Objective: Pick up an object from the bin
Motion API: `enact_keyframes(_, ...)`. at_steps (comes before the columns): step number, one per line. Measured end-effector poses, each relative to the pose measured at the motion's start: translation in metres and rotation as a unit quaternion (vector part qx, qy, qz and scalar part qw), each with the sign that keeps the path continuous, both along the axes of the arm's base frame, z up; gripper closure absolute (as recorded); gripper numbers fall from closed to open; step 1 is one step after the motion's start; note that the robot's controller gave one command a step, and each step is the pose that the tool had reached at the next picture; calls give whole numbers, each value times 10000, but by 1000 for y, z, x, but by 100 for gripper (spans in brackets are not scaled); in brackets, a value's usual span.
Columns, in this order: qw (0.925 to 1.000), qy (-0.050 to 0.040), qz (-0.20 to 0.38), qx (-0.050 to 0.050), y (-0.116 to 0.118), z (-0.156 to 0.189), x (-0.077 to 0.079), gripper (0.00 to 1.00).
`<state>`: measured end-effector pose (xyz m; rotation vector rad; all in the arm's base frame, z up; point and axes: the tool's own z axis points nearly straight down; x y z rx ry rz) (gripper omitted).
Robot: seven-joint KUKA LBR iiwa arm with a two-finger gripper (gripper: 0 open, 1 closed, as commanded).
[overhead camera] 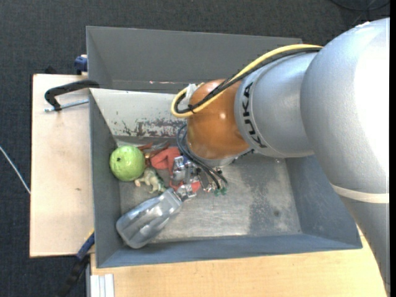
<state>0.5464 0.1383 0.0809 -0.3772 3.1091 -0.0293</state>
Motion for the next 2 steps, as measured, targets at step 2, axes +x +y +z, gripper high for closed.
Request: enact_keyframes(2,9992,36,399,97,-2,129,0,100)
